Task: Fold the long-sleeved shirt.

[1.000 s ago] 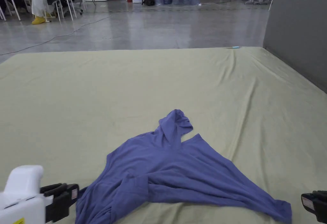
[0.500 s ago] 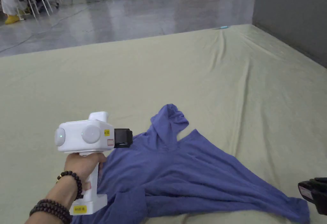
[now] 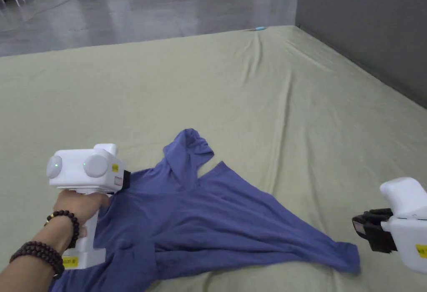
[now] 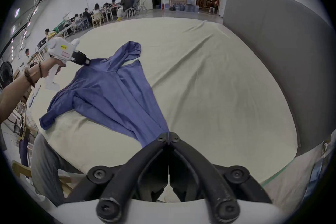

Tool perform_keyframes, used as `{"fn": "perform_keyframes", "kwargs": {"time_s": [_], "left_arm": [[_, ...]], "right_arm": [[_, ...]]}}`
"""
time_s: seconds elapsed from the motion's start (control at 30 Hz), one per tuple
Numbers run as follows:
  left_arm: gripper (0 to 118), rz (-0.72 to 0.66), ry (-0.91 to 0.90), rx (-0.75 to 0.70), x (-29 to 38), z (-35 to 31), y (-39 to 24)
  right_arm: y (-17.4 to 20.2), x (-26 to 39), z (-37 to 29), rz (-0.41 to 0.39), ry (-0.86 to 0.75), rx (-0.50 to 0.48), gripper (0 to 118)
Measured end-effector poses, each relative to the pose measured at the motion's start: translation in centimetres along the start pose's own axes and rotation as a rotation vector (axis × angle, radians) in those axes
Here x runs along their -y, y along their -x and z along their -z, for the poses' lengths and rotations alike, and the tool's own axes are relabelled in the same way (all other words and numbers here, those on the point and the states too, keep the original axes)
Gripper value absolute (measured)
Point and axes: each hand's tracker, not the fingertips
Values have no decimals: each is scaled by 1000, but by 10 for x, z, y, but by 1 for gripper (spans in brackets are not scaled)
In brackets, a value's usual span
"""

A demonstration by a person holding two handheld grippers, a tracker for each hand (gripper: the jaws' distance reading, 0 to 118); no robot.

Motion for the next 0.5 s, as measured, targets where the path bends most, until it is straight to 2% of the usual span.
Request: {"fn": "perform_keyframes", "kwargs": {"time_s": [0.03, 0.07, 0.1, 0.13, 0.23, 0.37, 0.43, 0.5], "left_arm": [[0, -8, -34, -1, -5, -10, 1], [0, -14, -54, 13, -3, -23, 2], [0, -15, -78, 37, -1, -35, 3], [0, -14, -106, 58, 2, -49, 4], [0, 1, -154, 64, 11, -88, -4], [0, 4, -202, 83, 17, -120, -8], [0, 6, -208, 84, 18, -127, -9], [0, 19, -211, 84, 20, -134, -11]], "right_arm": [[-3, -1, 1, 12, 0, 9, 1], [-7, 0, 3, 24, 1, 13, 17], [-10, 1, 6, 31, 13, 22, 54], [-13, 4, 12, 36, 34, 23, 72], [-14, 13, 31, 29, 111, 31, 69], [-10, 23, 66, 30, 181, -8, 68], [-6, 25, 85, 19, 202, 8, 53], [-5, 26, 101, 19, 210, 11, 45]]}}
